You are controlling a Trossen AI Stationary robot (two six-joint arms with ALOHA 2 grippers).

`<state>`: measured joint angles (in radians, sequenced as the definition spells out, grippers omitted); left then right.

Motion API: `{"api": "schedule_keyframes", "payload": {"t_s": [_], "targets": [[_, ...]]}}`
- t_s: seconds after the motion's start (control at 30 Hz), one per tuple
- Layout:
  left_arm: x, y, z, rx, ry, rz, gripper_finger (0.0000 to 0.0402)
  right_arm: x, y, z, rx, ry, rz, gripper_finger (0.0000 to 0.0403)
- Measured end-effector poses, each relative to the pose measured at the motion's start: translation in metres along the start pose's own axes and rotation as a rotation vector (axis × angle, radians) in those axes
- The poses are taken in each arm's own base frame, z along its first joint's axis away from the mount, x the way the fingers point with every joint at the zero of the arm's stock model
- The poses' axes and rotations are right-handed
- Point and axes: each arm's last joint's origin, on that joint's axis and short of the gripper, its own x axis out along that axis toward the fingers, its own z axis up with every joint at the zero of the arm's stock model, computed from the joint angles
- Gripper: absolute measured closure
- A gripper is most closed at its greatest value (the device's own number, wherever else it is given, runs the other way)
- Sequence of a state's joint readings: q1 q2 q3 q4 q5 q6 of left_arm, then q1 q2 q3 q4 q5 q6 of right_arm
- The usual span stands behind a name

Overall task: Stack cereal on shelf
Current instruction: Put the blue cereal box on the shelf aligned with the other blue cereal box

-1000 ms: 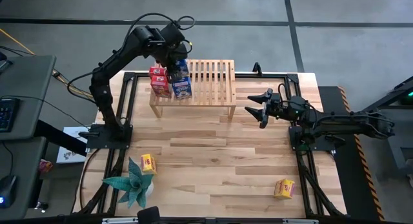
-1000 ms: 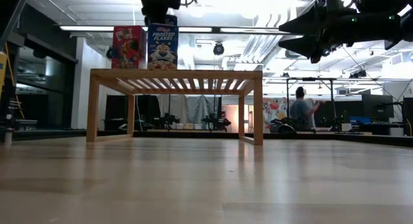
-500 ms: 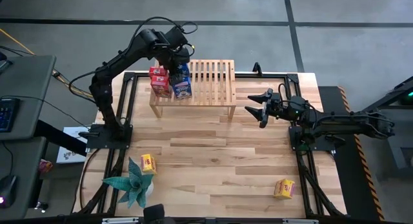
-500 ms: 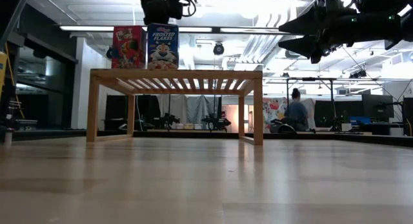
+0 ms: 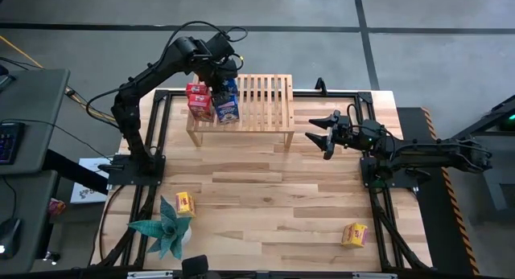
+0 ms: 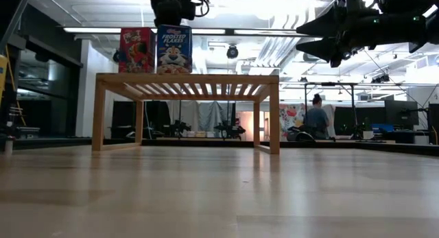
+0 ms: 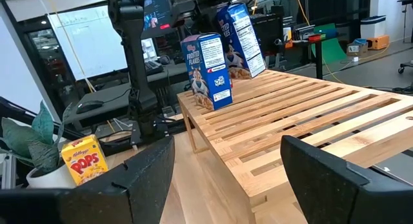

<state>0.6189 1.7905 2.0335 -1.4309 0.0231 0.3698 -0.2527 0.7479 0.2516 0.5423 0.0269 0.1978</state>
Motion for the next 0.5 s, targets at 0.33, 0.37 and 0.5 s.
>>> {"api": "schedule_keyframes", "payload": {"t_s": [0.33,0.37,0.5], "targets": [[0.001,-0.0016,0.0002,0.005,-0.011,-0.055,0.024,0.0,0.0,0.0,0.0,0.0,0.0,0.0128],[0.0012,-0.0015,0.0003,0.007,-0.009,-0.053,0.024,0.0,0.0,0.0,0.0,0.0,0.0,0.0128],[0.0027,-0.0007,0.0006,0.005,-0.003,-0.046,0.024,0.0,0.0,0.0,0.0,0.0,0.0,0.0128]]}}
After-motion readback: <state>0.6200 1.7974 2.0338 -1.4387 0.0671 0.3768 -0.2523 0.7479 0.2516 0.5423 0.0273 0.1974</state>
